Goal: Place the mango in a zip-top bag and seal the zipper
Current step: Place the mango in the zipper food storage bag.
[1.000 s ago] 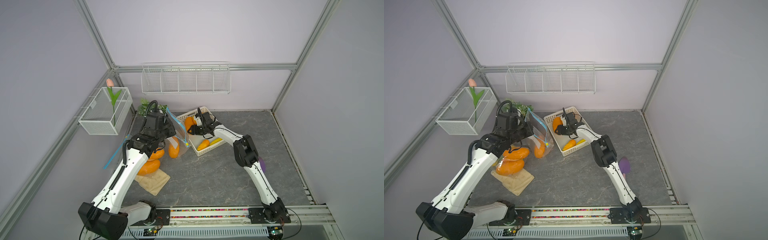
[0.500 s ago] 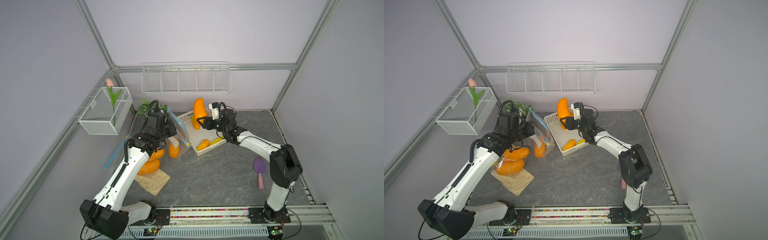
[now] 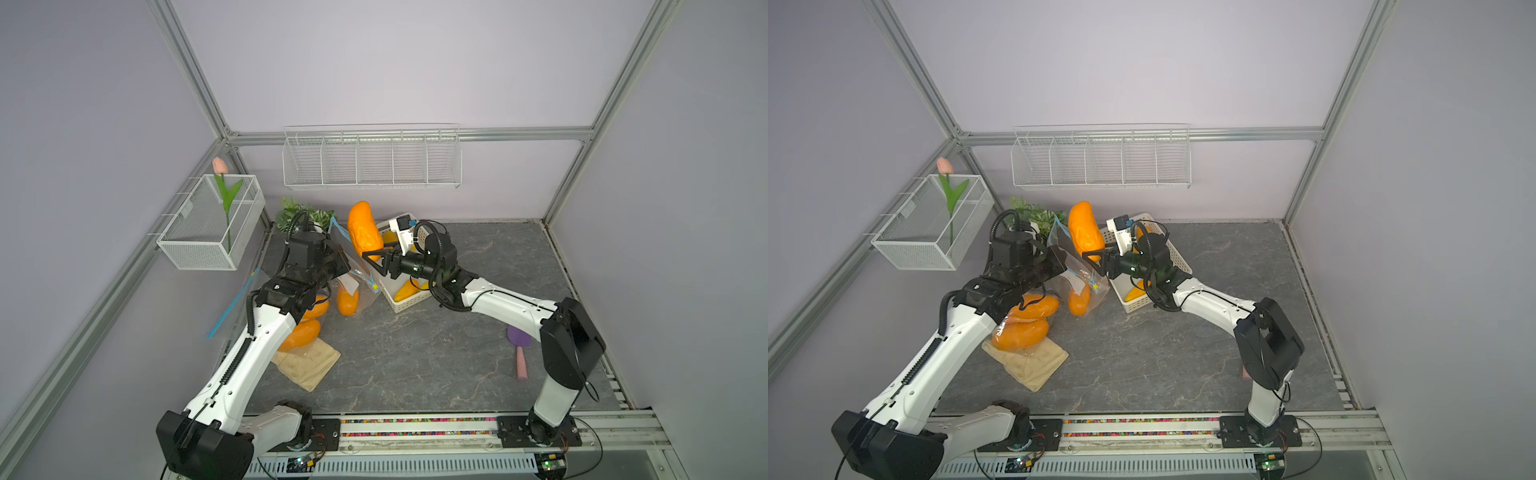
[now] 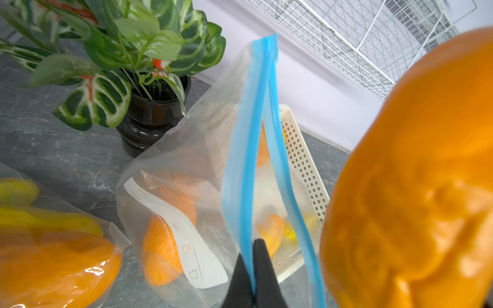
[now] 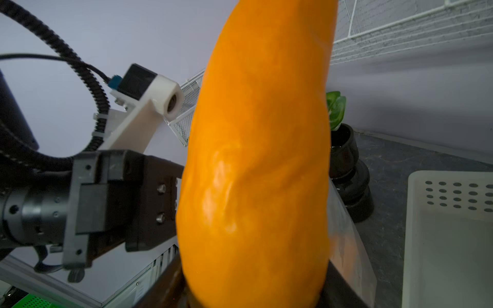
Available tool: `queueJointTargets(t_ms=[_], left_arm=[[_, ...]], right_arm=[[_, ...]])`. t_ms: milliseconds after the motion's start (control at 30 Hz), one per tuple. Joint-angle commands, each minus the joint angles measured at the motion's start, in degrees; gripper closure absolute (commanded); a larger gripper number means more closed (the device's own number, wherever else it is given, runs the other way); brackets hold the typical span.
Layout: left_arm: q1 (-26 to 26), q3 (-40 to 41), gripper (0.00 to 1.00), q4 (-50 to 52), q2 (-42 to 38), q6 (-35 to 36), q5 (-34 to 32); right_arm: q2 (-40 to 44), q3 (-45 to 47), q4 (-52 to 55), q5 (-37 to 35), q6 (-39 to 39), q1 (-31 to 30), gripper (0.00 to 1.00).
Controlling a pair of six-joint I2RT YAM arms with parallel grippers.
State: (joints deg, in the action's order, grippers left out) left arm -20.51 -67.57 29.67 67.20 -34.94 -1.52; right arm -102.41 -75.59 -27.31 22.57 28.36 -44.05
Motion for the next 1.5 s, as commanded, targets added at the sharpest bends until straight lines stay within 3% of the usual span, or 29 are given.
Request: queueJointTargets(t_ms=[0,367,567,700,900,1167,1467], left_arm=[[0.75,0.5,1.0,-1.39,-1.51,-1.01,0.11],[1.21,1.32,1.0,-2.54,-1.77,-0.2,1.04],[1.17,2.67,1.0,-10.4,0.12,2.65,13.22],[0.69,1.62,1.0,-10.65,1.62,4.65,18.78],[-3.11,0.01,1.0,-6.77,2.49,9.35,18.47],[-3.79,-0.41,1.0,-2.69,2.25,10.75,17.14],[-4.75,-2.74,1.0,-0.72,2.51,11.5,17.66]], right_arm=[[0.85,-1.94,8.32,1.52,-4.64,-0.42,0.68],[2.78,-14.94,54.99,6.52,-29.93,-0.64,0.65],[1.91,-21.0,72.2,4.06,-36.94,-0.86,0.64],[0.39,-24.39,78.37,0.98,-36.84,-0.9,0.63],[-2.01,-29.65,81.72,0.31,-32.95,-0.6,0.64],[-0.16,-29.26,76.29,-1.21,-13.88,4.0,0.7],[-5.23,-36.1,75.61,9.31,-9.32,3.2,0.69]])
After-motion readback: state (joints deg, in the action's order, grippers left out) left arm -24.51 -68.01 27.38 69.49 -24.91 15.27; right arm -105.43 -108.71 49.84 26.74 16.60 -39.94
